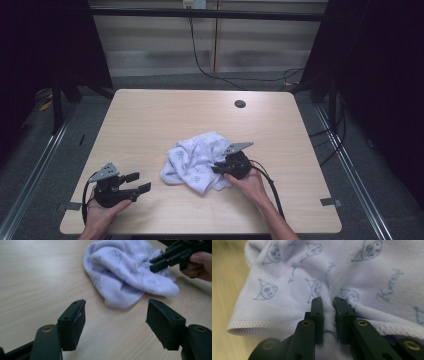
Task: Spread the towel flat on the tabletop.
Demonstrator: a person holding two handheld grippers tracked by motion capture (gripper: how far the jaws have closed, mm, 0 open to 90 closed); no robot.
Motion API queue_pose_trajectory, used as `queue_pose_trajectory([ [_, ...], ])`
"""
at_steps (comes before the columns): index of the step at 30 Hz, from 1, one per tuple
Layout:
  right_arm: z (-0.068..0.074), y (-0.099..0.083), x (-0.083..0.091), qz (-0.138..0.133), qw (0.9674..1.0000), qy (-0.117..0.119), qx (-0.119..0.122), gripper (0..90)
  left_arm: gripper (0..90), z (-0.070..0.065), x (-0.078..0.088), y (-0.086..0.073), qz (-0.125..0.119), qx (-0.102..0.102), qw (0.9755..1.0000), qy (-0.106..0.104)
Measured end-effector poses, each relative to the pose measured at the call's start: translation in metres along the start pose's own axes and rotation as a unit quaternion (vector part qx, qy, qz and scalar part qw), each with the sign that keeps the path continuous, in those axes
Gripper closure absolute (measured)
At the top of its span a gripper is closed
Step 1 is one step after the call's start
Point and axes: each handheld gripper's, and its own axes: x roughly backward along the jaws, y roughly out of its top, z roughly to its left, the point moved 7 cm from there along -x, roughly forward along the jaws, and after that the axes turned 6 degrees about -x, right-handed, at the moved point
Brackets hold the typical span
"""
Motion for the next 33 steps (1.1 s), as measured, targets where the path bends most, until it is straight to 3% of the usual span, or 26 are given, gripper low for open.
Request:
queue_pose_trajectory([
  [2, 0.016, -0.003, -0.002, 0.000, 0.9998, 0.020, 0.005, 78.4, 32.7, -0.002, -0.003, 0.002, 0.003, -0.003, 1.0000, -0.005],
  [6, 0.031, -0.004, -0.004, 0.008, 0.9987, 0.046, 0.019, 77.7, 35.5, -0.007, -0.008, 0.008, 0.005, -0.012, 0.9998, -0.016],
  [7, 0.037, -0.002, -0.004, 0.010, 0.9982, 0.053, 0.027, 73.3, 38.8, -0.010, -0.012, 0.015, 0.000, -0.013, 0.9995, -0.027],
  [9, 0.040, 0.002, 0.000, 0.000, 0.9980, 0.060, 0.022, 66.8, 42.5, -0.015, -0.019, 0.020, 0.002, -0.024, 0.9994, -0.025],
  [10, 0.040, 0.002, 0.000, 0.000, 0.9980, 0.060, 0.022, 66.8, 44.1, -0.015, -0.019, 0.020, 0.002, -0.024, 0.9994, -0.025],
  [11, 0.041, 0.006, 0.011, -0.020, 0.9978, 0.062, 0.014, 62.6, 46.7, -0.022, -0.026, 0.025, 0.005, -0.032, 0.9985, -0.044],
  [14, 0.037, 0.006, 0.035, -0.052, 0.9971, 0.055, -0.001, 60.6, 52.4, -0.028, -0.031, 0.030, 0.008, -0.045, 0.9975, -0.054],
  [16, 0.032, -0.001, 0.047, -0.051, 0.9979, 0.039, -0.007, 59.6, 53.9, -0.037, -0.041, 0.035, 0.018, -0.063, 0.9957, -0.065],
  [19, 0.025, -0.019, 0.055, -0.042, 0.9987, 0.028, -0.012, 60.9, 56.8, -0.047, -0.053, 0.038, 0.023, -0.067, 0.9943, -0.080],
  [22, 0.025, -0.031, 0.055, -0.042, 0.9988, 0.025, -0.006, 67.2, 57.6, -0.054, -0.064, 0.040, 0.027, -0.069, 0.9934, -0.087],
  [23, 0.026, -0.030, 0.054, -0.046, 0.9985, 0.029, -0.004, 69.8, 54.1, -0.062, -0.076, 0.044, 0.026, -0.045, 0.9932, -0.104],
  [25, 0.029, -0.024, 0.052, -0.055, 0.9978, 0.038, -0.004, 70.7, 52.3, -0.071, -0.085, 0.042, 0.037, -0.065, 0.9913, -0.108],
  [26, 0.030, -0.021, 0.051, -0.057, 0.9978, 0.034, 0.000, 69.3, 51.1, -0.071, -0.085, 0.042, 0.037, -0.065, 0.9913, -0.108],
  [27, 0.030, -0.019, 0.049, -0.056, 0.9976, 0.039, 0.003, 67.5, 50.0, -0.075, -0.094, 0.034, 0.056, -0.074, 0.9897, -0.109],
  [30, 0.025, -0.021, 0.037, -0.046, 0.9982, 0.034, -0.018, 60.7, 47.5, -0.070, -0.104, 0.020, 0.075, -0.081, 0.9896, -0.092],
  [33, 0.027, -0.029, 0.026, -0.036, 0.9989, 0.025, -0.017, 49.8, 47.9, -0.068, -0.104, 0.017, 0.071, -0.070, 0.9912, -0.087],
])
